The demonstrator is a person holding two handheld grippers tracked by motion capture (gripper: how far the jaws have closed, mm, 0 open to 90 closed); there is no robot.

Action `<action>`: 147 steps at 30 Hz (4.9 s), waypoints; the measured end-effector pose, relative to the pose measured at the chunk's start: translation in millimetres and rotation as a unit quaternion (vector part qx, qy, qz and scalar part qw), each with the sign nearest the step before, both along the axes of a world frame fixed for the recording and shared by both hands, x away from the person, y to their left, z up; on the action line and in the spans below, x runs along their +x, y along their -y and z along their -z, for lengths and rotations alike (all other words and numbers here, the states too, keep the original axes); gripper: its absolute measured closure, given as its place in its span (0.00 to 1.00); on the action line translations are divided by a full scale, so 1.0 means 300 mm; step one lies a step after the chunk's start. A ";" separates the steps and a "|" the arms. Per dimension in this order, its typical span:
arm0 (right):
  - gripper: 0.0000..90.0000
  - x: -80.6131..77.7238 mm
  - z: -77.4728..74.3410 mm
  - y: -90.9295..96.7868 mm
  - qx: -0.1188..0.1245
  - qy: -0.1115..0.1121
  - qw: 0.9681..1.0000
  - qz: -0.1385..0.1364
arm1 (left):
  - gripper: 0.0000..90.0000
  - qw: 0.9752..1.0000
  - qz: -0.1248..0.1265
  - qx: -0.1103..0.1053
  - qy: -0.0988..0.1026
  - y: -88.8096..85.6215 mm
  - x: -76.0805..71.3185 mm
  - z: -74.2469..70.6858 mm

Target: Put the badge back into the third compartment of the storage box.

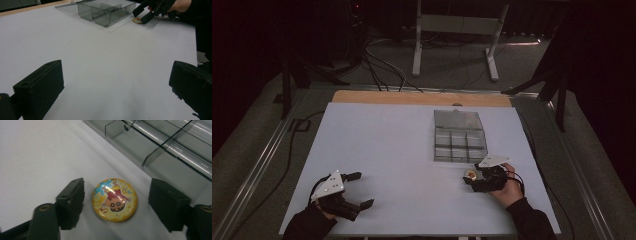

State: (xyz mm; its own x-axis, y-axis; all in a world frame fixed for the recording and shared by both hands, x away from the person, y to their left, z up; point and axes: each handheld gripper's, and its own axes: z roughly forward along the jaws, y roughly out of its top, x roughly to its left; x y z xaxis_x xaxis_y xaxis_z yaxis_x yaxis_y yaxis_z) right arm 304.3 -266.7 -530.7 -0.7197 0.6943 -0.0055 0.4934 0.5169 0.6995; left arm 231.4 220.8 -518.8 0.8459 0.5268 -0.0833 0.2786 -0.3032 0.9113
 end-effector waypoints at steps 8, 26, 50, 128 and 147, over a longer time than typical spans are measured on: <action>0.47 0.004 0.003 -0.003 -0.004 0.006 1.000 -0.016 | 0.00 1.000 0.000 -0.001 -0.001 -0.001 0.001 -0.001; 0.51 0.012 0.004 -0.003 -0.004 -0.008 1.000 -0.017 | 0.00 1.000 -0.001 -0.001 -0.002 -0.001 0.001 0.002; 0.53 -0.003 0.001 -0.014 -0.011 0.000 1.000 0.000 | 0.00 1.000 -0.001 0.002 -0.003 -0.001 0.002 0.002; 0.53 -0.030 -0.129 -0.040 0.001 -0.003 1.000 0.014 | 0.00 1.000 -0.003 0.001 -0.004 -0.002 0.003 0.002; 0.53 -0.014 -0.172 -0.051 -0.003 -0.001 1.000 0.010 | 0.00 1.000 -0.002 0.002 -0.002 -0.002 0.001 0.002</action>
